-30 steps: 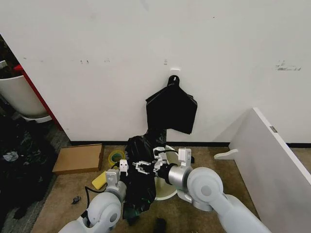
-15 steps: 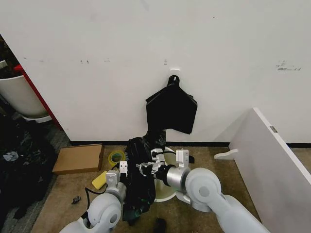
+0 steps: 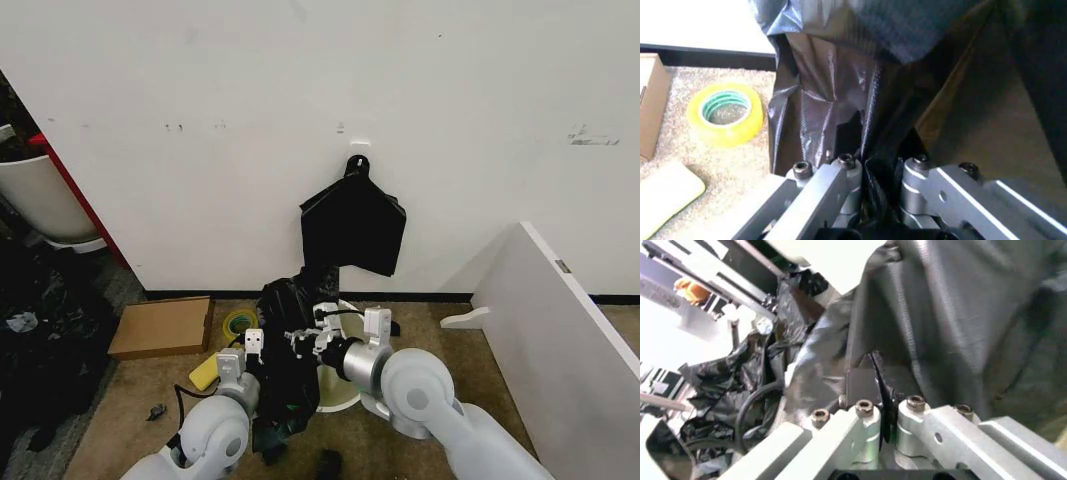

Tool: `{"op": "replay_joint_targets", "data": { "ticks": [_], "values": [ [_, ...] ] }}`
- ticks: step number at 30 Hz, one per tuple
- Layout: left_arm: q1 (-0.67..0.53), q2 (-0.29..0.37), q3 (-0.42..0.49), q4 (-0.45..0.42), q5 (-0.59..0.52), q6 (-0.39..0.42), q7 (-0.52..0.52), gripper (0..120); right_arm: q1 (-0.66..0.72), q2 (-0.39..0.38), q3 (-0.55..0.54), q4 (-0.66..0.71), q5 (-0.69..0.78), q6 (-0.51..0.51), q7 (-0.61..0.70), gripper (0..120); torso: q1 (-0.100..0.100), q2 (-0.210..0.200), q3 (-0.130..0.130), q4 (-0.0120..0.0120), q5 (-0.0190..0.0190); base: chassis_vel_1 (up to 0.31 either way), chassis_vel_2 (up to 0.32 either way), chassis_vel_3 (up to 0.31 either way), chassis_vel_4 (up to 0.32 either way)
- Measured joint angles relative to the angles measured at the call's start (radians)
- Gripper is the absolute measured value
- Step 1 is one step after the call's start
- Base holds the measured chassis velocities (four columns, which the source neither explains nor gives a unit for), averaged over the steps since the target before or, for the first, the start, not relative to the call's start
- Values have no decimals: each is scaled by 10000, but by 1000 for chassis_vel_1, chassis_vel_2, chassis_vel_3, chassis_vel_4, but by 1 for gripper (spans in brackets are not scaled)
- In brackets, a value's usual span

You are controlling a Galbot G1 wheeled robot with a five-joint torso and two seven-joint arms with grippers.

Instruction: Place the garbage bag over the trash bin.

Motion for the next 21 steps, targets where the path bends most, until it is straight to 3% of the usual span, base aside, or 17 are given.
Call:
{"op": "replay_joint_targets", "data": {
  "ticks": [8, 16, 21],
  "values": [
    [29, -67, 20, -2, 12, -5, 13, 4, -223, -90, 76, 345, 273, -453, 40, 1, 0, 0, 0, -1, -1, 0, 0, 0, 0],
    [108, -41, 53, -66, 44, -5, 15, 4, -195, 116, 19, 281, 411, -527, 118, 33, 0, 0, 0, 0, 0, 0, 0, 0, 0],
    [130, -35, 54, -84, 50, -3, 22, 4, -131, 181, -23, 195, 432, -527, 120, 46, 0, 0, 0, 0, 0, 0, 0, 0, 0]
  ]
}}
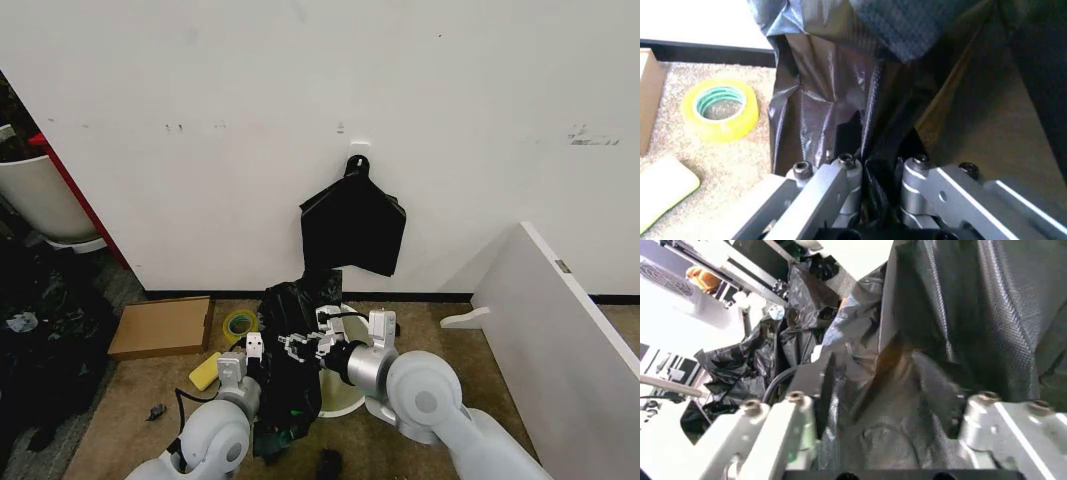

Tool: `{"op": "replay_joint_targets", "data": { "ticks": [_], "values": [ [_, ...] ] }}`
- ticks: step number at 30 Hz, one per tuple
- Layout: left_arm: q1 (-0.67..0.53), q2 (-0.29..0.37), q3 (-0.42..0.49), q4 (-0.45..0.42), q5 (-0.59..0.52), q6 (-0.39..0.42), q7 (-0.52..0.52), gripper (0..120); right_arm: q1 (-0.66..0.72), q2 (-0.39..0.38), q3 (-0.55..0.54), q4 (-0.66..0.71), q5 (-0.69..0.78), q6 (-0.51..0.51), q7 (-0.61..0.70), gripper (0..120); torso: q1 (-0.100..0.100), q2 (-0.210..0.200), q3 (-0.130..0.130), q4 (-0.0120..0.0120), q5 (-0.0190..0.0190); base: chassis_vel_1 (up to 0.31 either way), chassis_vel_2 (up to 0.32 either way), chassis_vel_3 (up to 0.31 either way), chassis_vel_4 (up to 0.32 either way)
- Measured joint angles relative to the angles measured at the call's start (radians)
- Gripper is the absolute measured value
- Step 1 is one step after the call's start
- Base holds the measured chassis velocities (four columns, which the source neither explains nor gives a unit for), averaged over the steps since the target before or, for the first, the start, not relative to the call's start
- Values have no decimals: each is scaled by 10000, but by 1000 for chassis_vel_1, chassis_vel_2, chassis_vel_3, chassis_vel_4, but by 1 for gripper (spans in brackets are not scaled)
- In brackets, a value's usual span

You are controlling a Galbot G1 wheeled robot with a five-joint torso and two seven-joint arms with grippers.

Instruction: Place the garbage bag over the trash bin.

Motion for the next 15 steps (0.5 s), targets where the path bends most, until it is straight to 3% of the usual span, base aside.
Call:
{"op": "replay_joint_targets", "data": {
  "ticks": [2, 6, 10, 12, 15],
  "values": [
    [-24, 25, 10, -5, 2, 10, 8, 4, 54, 40, -36, -49, 4, 4, 1, 58, 0, 0, 0, 0, 0, 0, 0, 0, 0],
    [-88, 61, 39, -12, 2, 21, 11, 4, 83, 58, -63, -84, 7, 30, 3, 53, 0, 0, 0, 0, 0, 0, 0, 0, 0],
    [-148, 88, 125, -17, 0, 29, 14, 4, 108, 57, -67, -125, 7, 66, -9, 34, 0, 0, 0, 0, 0, 0, 0, 0, 0],
    [-148, 82, 135, -17, 0, 30, 14, 4, 112, 53, -67, -134, 6, 67, -11, 32, 0, 0, 0, 0, 0, 0, 0, 0, 0],
    [-149, 53, 230, -16, 0, 29, 14, 4, 126, 47, -68, -168, 0, 69, -28, 18, 0, 0, 0, 0, 0, 0, 0, 0, 0]
  ]
}}
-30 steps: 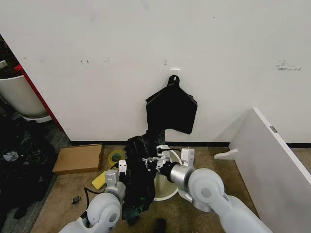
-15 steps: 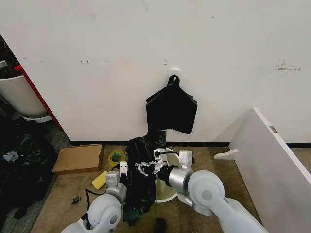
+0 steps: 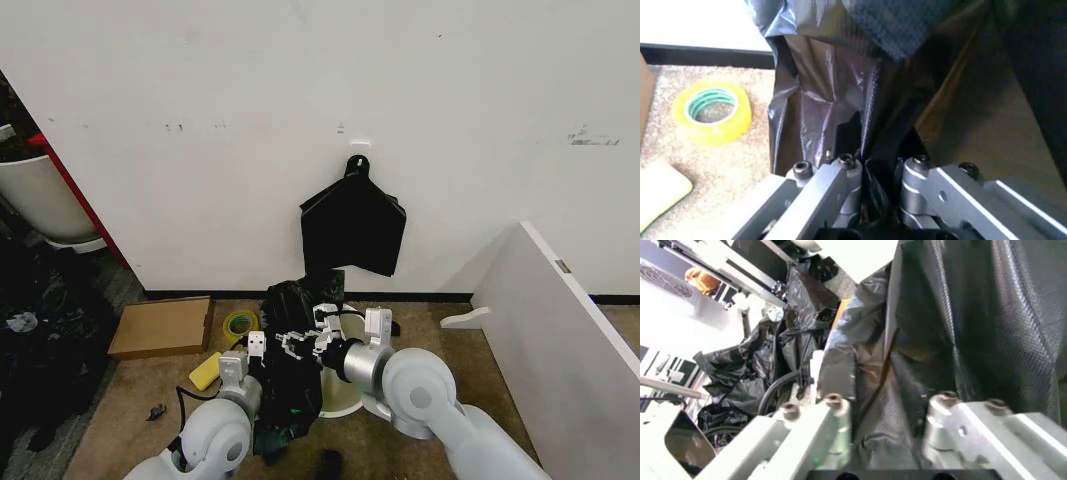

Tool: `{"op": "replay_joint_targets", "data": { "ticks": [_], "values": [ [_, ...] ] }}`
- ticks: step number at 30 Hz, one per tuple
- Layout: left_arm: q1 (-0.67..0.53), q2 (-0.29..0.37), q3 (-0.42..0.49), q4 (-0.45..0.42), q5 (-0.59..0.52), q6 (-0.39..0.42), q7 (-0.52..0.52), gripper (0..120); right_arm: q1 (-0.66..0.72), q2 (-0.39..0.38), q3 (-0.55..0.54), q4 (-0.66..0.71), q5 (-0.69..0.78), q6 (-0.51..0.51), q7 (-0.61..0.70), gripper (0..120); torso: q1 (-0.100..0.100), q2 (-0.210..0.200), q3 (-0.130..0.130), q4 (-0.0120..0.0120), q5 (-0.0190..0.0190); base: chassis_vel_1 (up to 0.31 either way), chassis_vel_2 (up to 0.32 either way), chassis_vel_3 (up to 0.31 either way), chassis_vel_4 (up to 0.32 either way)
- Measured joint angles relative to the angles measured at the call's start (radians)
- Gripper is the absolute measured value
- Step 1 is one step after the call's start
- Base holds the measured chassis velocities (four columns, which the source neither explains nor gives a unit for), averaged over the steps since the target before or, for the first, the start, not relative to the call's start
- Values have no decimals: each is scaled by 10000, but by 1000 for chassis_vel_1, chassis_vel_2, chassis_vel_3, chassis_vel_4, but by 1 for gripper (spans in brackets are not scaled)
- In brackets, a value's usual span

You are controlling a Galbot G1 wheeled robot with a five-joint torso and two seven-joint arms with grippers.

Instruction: Place the garbage bag over the trash bin.

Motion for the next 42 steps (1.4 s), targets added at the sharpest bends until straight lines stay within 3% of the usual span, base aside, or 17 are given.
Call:
{"op": "replay_joint_targets", "data": {
  "ticks": [6, 18, 33, 42],
  "values": [
    [-11, 24, 63, -6, 3, -4, 0, 4, 32, 20, -47, -31, -12, 8, -30, 0, 0, 0, 0, 0, 0, 0, 0, 0, 0],
    [3, 14, 30, -18, 9, -34, -13, 4, -35, -12, -75, -1, -280, 264, -105, 0, 0, 0, 0, 0, 0, 0, 0, 0, 0],
    [343, 101, -350, -165, 12, -93, 35, 4, -122, -555, 839, -31, -873, 939, 169, 0, 0, 0, 0, 0, 1, 0, 0, 0, 0],
    [515, 197, -678, -288, 41, -297, 78, 4, -339, -1095, 2294, -1052, -1513, 998, 247, 0, 0, 0, 0, 0, 2, 0, 0, 0, 0]
  ]
}}
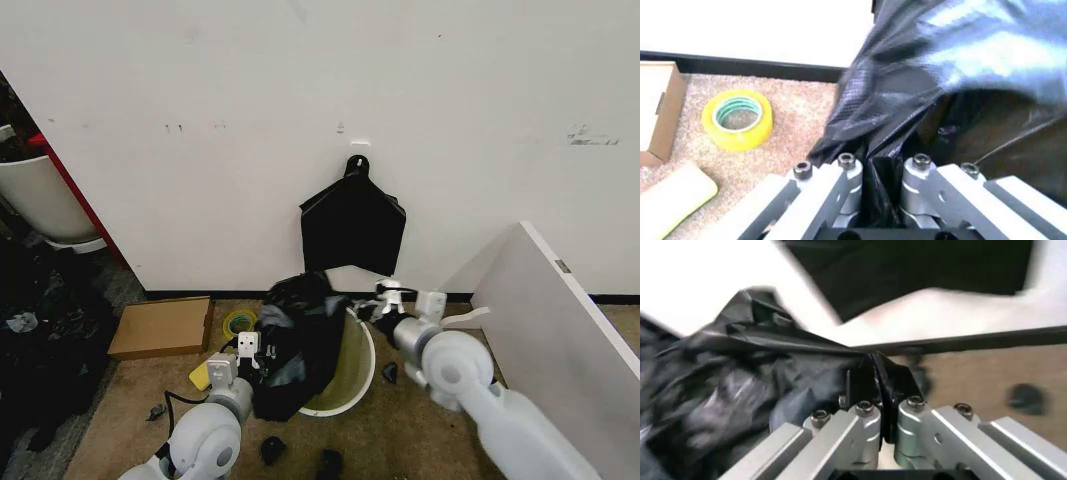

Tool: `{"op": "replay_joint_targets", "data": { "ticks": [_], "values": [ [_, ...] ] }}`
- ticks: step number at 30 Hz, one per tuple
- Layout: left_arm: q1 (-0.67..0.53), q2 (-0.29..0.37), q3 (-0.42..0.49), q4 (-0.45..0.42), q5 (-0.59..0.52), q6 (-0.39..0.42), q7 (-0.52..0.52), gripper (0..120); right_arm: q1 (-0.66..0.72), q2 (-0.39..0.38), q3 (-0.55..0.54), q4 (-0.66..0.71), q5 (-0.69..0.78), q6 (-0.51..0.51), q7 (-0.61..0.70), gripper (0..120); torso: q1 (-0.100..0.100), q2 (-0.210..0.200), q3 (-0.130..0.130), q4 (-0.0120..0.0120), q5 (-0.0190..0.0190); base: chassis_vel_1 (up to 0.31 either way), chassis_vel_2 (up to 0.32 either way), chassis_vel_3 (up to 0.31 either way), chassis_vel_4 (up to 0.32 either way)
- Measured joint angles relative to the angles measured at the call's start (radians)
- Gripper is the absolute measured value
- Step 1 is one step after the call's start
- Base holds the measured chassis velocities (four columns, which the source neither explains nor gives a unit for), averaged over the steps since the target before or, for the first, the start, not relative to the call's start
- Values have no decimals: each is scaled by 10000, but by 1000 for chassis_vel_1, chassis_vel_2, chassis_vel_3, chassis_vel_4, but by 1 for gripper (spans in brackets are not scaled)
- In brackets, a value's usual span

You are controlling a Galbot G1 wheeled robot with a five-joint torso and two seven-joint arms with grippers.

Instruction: Place the garbage bag over the trash bin.

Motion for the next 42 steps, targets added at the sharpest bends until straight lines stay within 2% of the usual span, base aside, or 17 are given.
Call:
{"op": "replay_joint_targets", "data": {
  "ticks": [4, 7, 12, 15, 17, 18, 22, 23, 24, 26, 30, 32, 34, 36, 39, 40, 42],
  "values": [
    [46, 0, -93, -58, 8, -52, 3, 4, -60, -207, 639, -300, -358, -177, 320, 0, 0, 0, 0, -1, -1, 0, 0, 0, 0],
    [71, 32, -133, -90, 22, -80, 9, 4, -203, -362, 688, -376, -866, -572, 562, 0, 0, 0, 0, 0, -1, 0, 0, 0, 0],
    [102, 35, -177, -119, 26, -93, 11, 4, -524, -437, 924, 19, -1411, -531, 256, 0, 0, 0, 0, -1, 0, 0, 0, 0, 0],
    [108, 13, -178, -120, 28, -94, -1, 4, -885, -565, 1112, 873, -1696, -314, -217, 11, 0, 0, 0, 0, -2, 0, 0, 0, 0],
    [108, 4, -178, -119, 28, -94, -6, 4, -980, -600, 1132, 1069, -1797, -306, -323, 14, 0, 0, 0, 0, -1, 0, 0, 0, 0],
    [107, -10, -178, -119, 28, -94, -11, 4, -1187, -681, 1159, 1430, -2079, -319, -567, 20, 0, 0, 0, 2, -2, 0, 0, 0, 0],
    [96, -34, -167, -111, 25, -76, -33, 4, -2550, -1141, 888, 2468, -5292, -76, -2638, 34, -1, 0, -1, -3, -3, 0, 0, 0, 0],
    [93, -30, -162, -111, 20, -57, -38, 4, -2917, -1269, 696, 2558, -6730, 289, -3167, 40, -1, 1, -1, -3, -2, 0, 0, 0, 0],
    [93, -30, -162, -111, 20, -57, -38, 4, -2917, -1269, 696, 2558, -6730, 289, -3167, 40, -1, 1, -1, -3, -2, 0, 0, 0, 0],
    [93, -5, -145, -128, 7, -28, -42, 4, -3271, -1430, 407, 2549, -8586, 820, -3856, 48, -1, 2, -1, -3, -2, 0, 0, 0, 0],
    [115, 54, -104, -252, -15, 24, -35, 4, -3314, -1575, -218, 2053, -11033, 1713, -4612, 65, -2, 2, -1, 0, -1, 0, 0, 0, 0],
    [124, 56, -103, -263, -16, 24, -34, 4, -3281, -1568, -264, 1953, -11251, 1819, -4653, 67, -2, 2, -1, 0, -1, 0, 0, 0, 0],
    [152, 45, -114, -272, -17, 3, -33, 4, -3256, -1449, -330, 1838, -11409, 1821, -4617, 77, -1, 1, 0, 2, -1, 0, 0, 0, 0],
    [171, 11, -152, -268, -18, -100, -42, 4, -3366, -1284, -323, 1950, -11094, 1558, -4419, 85, -1, 1, 0, 3, 0, 0, 0, 0, 0],
    [173, -16, -185, -240, -16, -183, -51, 4, -3530, -1187, -265, 2137, -10767, 1408, -4333, 90, -1, 1, -1, 2, 0, 0, 0, 0, 0],
    [173, -25, -199, -224, -15, -215, -56, 4, -3615, -1157, -230, 2232, -10607, 1361, -4310, 94, -1, 2, -1, 2, 0, 0, 0, 0, 0],
    [163, -37, -221, -184, -28, -275, -61, 4, -4102, -1063, -1, 2783, -9712, 1157, -4280, 100, -1, 2, -1, 1, -3, 0, 0, 0, 0]
  ]
}}
